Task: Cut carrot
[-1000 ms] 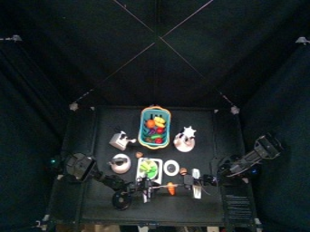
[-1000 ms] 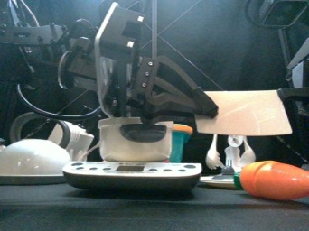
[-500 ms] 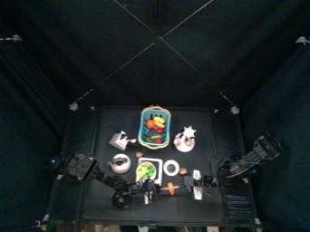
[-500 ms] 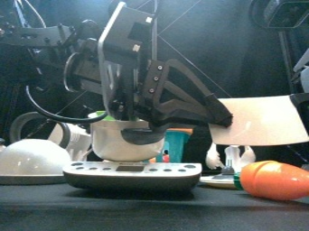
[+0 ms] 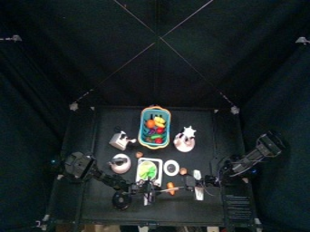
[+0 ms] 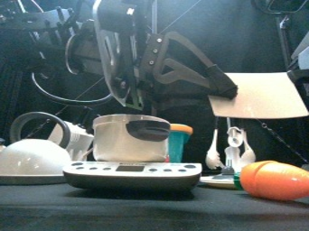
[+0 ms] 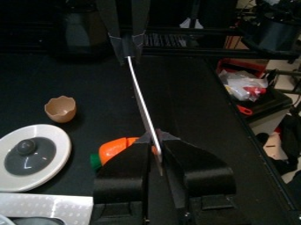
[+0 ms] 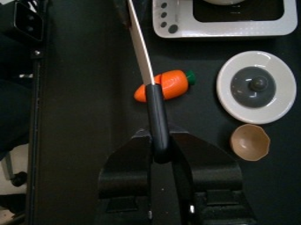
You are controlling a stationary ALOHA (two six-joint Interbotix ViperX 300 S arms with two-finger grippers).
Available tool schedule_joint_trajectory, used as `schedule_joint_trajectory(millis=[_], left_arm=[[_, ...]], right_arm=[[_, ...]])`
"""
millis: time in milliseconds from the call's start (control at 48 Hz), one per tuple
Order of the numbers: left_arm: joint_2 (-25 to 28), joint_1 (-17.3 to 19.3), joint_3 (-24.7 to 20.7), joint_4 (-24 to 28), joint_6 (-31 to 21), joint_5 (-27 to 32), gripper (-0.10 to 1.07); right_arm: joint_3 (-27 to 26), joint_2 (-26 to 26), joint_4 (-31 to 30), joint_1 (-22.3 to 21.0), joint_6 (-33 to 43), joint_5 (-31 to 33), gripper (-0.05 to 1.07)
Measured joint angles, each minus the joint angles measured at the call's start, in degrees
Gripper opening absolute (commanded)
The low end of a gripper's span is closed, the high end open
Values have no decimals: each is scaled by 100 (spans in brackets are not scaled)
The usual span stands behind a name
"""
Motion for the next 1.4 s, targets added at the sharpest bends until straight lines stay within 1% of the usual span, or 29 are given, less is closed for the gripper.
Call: schedule_joint_trajectory(millis=[229, 333, 458, 604, 688, 812, 1042, 1208, 1396], left_arm=[[53, 0, 0, 53, 79, 0, 55], [88, 35, 0, 132, 396, 0, 55], [79, 35, -35, 114, 932, 141, 55], [97, 70, -193, -123, 1494, 668, 55], [114, 88, -290, -229, 1652, 923, 55], [202, 97, -404, -272, 1767, 1072, 54], [316, 158, -431, -290, 1793, 1099, 54], [281, 185, -422, -290, 1819, 1134, 54], [123, 255, -334, -281, 1837, 1266, 54]], right_arm=[[0, 35, 0, 53, 0, -18, 44], [44, 35, -18, 53, 0, -26, 44], [114, 35, -9, 44, 18, -26, 44], [149, 44, -9, 35, 18, -26, 44], [158, 70, -9, 18, 9, -26, 44], [167, 176, -9, 26, 9, -26, 44], [185, 404, -9, -35, 9, -26, 44], [185, 378, -9, -35, 9, -26, 44], [185, 334, -18, -62, 9, -26, 44]])
